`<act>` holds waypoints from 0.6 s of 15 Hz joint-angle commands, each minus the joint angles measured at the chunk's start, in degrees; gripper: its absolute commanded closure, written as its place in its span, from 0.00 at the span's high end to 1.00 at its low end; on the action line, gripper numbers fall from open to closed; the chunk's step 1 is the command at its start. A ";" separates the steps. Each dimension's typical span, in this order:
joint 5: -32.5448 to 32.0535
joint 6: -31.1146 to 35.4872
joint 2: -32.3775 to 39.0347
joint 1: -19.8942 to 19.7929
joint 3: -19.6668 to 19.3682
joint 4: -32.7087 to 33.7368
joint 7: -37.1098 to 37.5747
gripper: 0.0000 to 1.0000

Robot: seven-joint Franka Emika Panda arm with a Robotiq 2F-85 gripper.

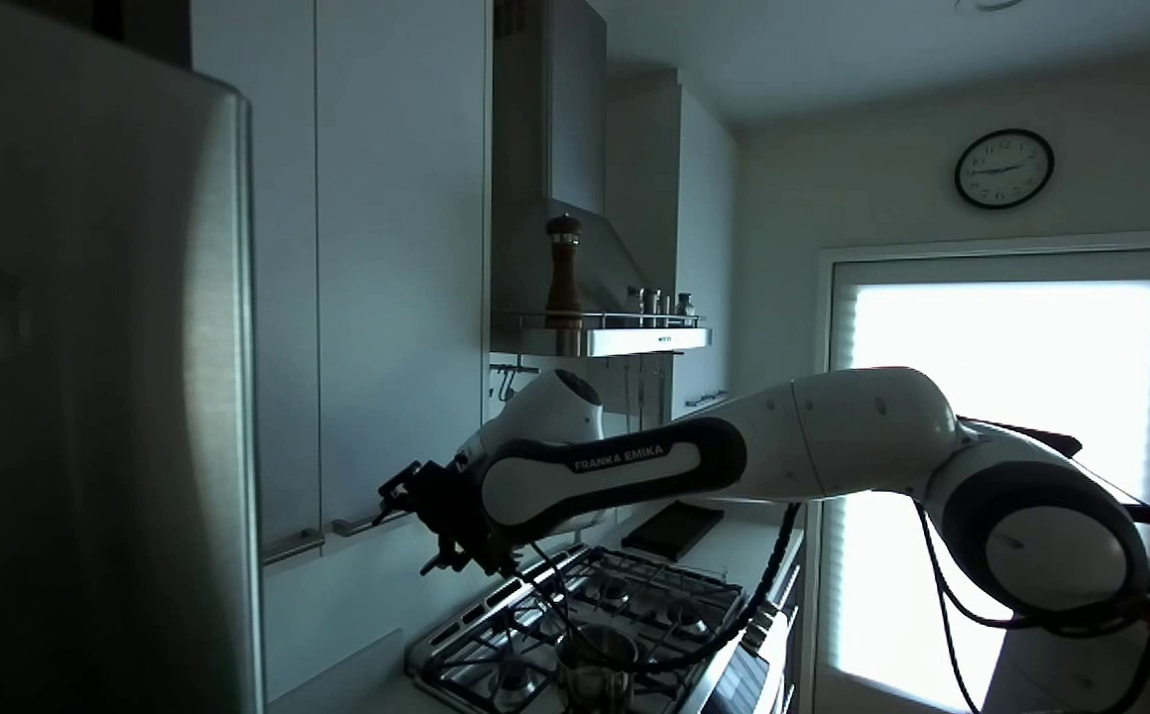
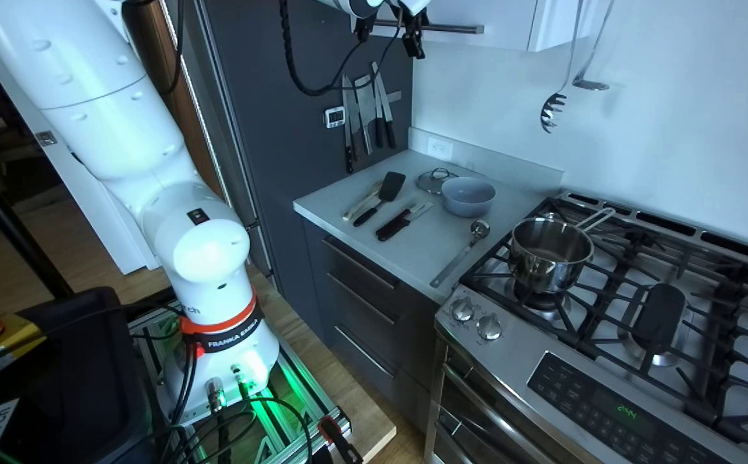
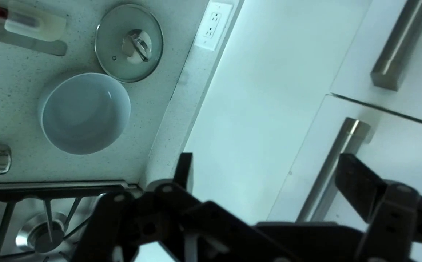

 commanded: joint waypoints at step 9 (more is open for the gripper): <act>3.26 9.11 3.88 1.46 -0.07 1.74 1.89 1.00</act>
